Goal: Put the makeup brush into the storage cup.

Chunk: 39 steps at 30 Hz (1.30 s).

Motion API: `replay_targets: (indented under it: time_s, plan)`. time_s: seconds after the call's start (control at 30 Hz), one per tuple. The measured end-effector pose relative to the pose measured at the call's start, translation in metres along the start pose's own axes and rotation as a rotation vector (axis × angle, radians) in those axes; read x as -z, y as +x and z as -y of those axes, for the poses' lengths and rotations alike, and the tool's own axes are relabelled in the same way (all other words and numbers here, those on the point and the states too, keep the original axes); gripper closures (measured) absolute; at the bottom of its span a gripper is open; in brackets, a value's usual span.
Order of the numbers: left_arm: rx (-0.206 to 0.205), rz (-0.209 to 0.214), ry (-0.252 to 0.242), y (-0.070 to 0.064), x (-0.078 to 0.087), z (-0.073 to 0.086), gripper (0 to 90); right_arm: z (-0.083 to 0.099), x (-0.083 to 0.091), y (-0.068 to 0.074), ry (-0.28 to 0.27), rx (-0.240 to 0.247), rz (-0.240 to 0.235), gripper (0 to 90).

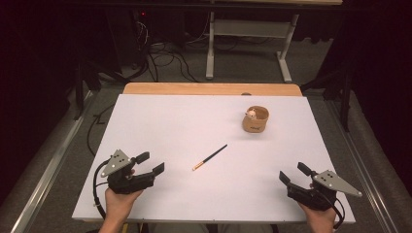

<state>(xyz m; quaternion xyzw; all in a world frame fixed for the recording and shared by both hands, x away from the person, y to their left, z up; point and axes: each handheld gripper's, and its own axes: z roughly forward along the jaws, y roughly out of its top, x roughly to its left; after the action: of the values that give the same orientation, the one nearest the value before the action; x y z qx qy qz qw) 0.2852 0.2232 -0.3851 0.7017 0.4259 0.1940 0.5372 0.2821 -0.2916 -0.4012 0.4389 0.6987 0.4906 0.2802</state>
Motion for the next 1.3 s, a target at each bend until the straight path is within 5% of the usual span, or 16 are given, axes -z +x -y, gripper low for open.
replay_targets:
  time_s: [1.3]
  plan:
    - [0.013,-0.030,-0.009,0.0051,0.0021,0.0003,29.7,0.0000,-0.0036,-0.0006,0.004,-0.014,-0.028,27.5]
